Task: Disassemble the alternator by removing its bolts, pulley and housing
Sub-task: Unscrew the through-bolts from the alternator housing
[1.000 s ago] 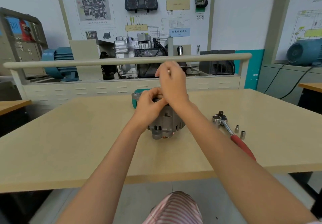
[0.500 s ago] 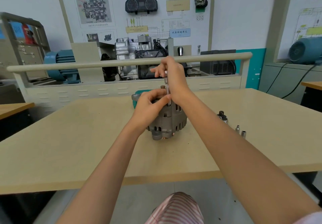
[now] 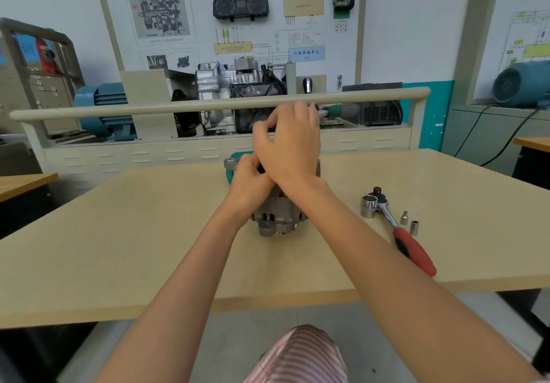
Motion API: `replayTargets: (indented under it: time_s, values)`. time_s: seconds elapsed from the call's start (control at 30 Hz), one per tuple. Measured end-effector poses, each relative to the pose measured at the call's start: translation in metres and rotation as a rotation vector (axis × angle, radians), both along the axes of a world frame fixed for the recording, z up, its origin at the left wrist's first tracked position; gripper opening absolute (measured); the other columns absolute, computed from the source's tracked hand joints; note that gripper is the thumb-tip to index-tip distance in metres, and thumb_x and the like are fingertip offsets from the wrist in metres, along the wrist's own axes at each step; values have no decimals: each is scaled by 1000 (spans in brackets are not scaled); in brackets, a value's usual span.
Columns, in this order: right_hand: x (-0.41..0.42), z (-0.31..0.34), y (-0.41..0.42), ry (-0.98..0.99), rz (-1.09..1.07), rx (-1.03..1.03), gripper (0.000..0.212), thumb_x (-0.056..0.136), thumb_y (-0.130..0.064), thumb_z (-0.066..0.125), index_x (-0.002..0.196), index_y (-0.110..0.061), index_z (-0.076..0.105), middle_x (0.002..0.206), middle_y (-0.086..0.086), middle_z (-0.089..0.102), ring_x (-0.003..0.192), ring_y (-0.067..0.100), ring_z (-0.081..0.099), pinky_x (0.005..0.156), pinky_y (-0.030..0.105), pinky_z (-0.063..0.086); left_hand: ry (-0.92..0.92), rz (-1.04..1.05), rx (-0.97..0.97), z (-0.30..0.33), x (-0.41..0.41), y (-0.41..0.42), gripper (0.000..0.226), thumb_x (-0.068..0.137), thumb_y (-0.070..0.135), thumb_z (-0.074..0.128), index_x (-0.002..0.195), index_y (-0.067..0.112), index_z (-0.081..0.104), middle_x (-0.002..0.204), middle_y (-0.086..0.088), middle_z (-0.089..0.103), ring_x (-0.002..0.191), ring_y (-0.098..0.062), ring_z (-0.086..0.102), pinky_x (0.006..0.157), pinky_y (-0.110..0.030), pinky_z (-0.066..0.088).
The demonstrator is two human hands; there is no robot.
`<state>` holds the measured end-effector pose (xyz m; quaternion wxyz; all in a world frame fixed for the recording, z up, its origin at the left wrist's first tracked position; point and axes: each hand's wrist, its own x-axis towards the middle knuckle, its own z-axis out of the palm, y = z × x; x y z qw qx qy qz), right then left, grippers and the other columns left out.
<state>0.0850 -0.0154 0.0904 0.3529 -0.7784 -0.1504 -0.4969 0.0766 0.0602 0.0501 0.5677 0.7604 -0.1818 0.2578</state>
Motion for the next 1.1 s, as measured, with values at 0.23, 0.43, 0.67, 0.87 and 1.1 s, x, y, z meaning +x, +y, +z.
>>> replayTargets:
  time_s: [0.23, 0.43, 0.67, 0.87, 1.1]
  values:
    - [11, 23, -15, 429, 968, 635, 47, 93, -11, 37, 47, -11, 42, 57, 6, 52, 74, 17, 59, 86, 29, 45, -26, -49, 49, 0, 2, 1, 17, 90, 15, 61, 83, 29, 68, 74, 13, 69, 78, -2, 65, 74, -19, 52]
    - [6, 9, -7, 196, 637, 398, 37, 92, -8, 42, 57, -7, 50, 66, 0, 49, 68, 13, 49, 65, 21, 40, -31, -38, 47, 0, 0, 1, 21, 89, 5, 59, 78, 22, 64, 70, 3, 66, 70, -5, 61, 65, -19, 51]
    - [-3, -3, 0, -59, -27, 55, 22, 88, -23, 46, 75, -8, 57, 81, 2, 48, 88, 19, 45, 107, 36, 28, -24, -32, 16, 0, -2, 1, 36, 83, -7, 53, 65, 24, 57, 49, 18, 59, 49, 9, 54, 44, -6, 37]
    - [0, 19, -7, 301, 795, 391, 41, 88, -12, 44, 48, -14, 37, 61, 5, 44, 70, 17, 48, 71, 27, 38, -40, -79, 33, 1, -1, 1, 27, 89, 9, 59, 77, 31, 69, 72, 10, 71, 73, -2, 65, 64, -14, 50]
    - [0, 14, 0, 249, 744, 507, 45, 92, -6, 43, 47, -9, 45, 57, -2, 50, 71, 13, 56, 74, 26, 45, 9, -70, 14, 0, 1, 5, 26, 88, 4, 58, 76, 25, 66, 63, 13, 67, 63, 3, 61, 56, -10, 45]
